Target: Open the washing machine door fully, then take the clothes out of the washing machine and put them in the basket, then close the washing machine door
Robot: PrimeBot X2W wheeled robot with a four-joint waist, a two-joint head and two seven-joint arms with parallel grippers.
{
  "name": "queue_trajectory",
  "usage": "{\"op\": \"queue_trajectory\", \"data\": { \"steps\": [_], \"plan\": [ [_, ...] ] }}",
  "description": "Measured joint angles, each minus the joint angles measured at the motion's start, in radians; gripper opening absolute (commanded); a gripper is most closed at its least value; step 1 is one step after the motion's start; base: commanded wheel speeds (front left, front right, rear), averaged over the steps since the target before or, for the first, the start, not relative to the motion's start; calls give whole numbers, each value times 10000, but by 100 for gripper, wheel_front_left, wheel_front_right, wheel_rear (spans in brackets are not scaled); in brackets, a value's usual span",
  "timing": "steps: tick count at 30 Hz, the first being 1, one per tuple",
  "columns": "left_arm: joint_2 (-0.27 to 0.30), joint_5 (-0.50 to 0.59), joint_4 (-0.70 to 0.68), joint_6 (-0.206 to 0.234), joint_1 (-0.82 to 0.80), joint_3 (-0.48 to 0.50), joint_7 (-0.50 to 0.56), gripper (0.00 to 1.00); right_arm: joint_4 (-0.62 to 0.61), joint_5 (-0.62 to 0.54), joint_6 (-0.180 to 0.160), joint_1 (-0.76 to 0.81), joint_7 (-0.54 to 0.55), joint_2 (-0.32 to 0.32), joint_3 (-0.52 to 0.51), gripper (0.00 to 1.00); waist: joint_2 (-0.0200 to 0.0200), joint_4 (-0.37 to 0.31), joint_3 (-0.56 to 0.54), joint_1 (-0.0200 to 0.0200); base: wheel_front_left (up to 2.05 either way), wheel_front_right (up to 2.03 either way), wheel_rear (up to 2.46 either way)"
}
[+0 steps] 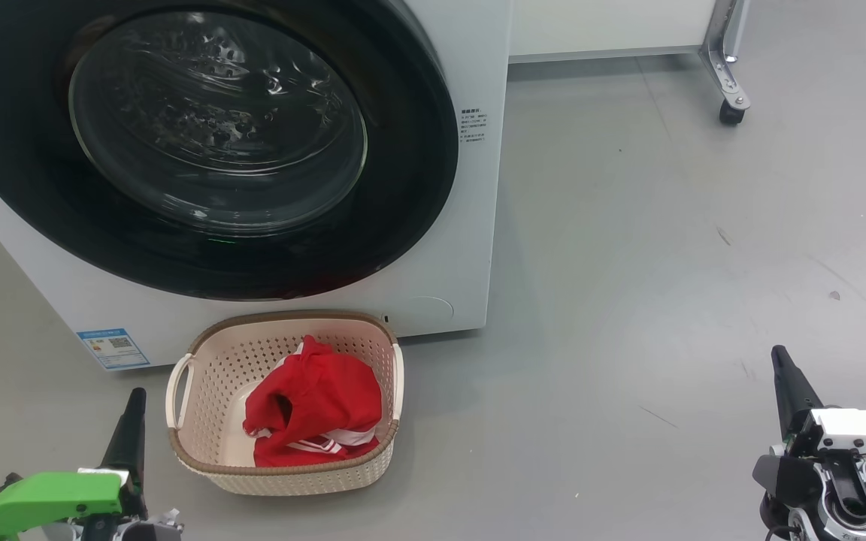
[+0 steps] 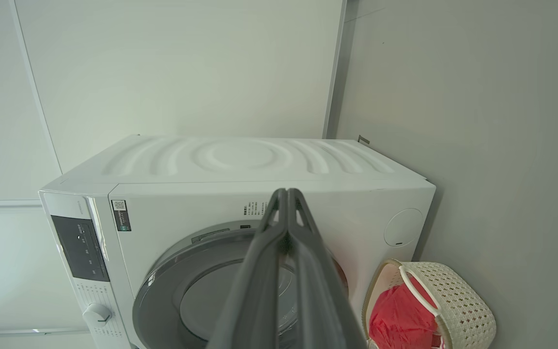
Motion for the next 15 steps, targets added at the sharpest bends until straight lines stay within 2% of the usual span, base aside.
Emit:
{"op": "queue_trajectory", "data": {
  "steps": [15],
  "plan": [
    [0, 2, 58, 0, -19, 12, 56, 0, 69, -2, 8, -76, 2, 2, -17, 0, 0, -1, -3, 0, 0, 0, 0]
  ]
}}
